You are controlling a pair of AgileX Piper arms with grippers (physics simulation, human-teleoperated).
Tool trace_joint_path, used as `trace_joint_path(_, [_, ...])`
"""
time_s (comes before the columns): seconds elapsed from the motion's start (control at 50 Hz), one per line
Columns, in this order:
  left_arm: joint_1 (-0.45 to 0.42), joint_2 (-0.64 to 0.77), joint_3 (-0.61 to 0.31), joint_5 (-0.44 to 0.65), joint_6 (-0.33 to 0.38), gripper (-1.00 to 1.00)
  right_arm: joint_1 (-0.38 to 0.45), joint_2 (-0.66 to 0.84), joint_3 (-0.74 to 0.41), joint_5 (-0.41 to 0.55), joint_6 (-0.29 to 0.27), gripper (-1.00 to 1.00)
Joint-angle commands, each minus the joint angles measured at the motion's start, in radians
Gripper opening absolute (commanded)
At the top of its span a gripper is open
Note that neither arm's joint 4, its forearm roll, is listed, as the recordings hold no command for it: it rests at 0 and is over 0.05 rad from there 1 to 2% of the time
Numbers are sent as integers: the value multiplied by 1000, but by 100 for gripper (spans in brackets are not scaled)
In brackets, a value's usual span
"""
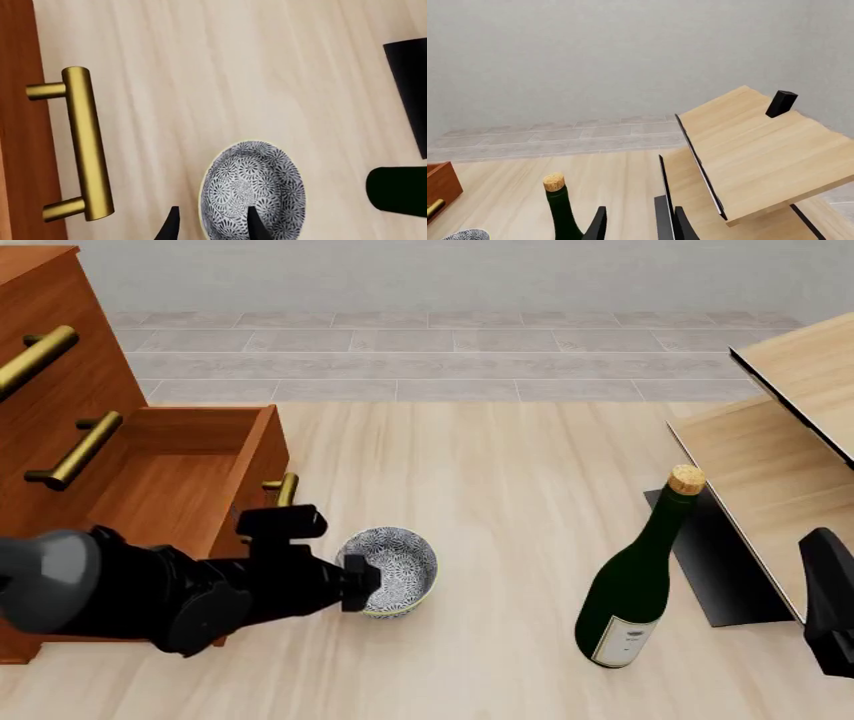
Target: Put the bowl on top of the cabinet.
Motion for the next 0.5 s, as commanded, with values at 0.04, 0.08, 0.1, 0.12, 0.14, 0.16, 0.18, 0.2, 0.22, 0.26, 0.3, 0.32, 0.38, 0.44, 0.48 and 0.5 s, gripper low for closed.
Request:
trace_joint_path(0.04, [-3,18,0,-15,9,100,-2,0,-2,0,3,100])
trace_joint_path(0.08, [-6,14,2,-15,5,100,-3,0,-2,0,4,100])
trace_joint_path(0.1, [-6,14,2,-15,5,100,-3,0,-2,0,4,100])
trace_joint_path(0.12, [-5,0,1,-11,18,-100,-2,0,-1,-1,4,100])
trace_joint_path(0.14, [1,-12,3,-8,25,-100,-2,0,1,-4,4,100])
trace_joint_path(0.16, [-14,-16,1,-7,15,-100,-2,0,3,-5,4,100])
trace_joint_path(0.18, [-13,-28,1,-2,17,-100,-2,0,0,-2,5,100])
trace_joint_path(0.2, [-19,-37,2,0,16,-100,-2,0,2,-5,5,100])
trace_joint_path(0.22, [-24,-46,1,2,19,-100,-2,0,3,-6,5,100])
trace_joint_path(0.26, [-29,-59,3,7,17,-100,-3,0,3,-5,5,100])
trace_joint_path(0.3, [-35,-76,6,8,10,-100,-3,0,3,-5,5,100])
trace_joint_path(0.32, [-40,-84,6,11,6,-100,-2,0,-2,-1,6,100])
trace_joint_path(0.38, [-51,-126,12,15,9,-100,-2,0,2,-5,6,100])
trace_joint_path(0.44, [-73,-175,23,19,5,-100,-3,0,2,-6,7,100])
trace_joint_path(0.48, [-70,-196,29,30,-8,-100,-3,0,4,-6,7,100])
trace_joint_path(0.5, [-83,-214,31,39,-20,-100,-3,0,2,-5,6,100])
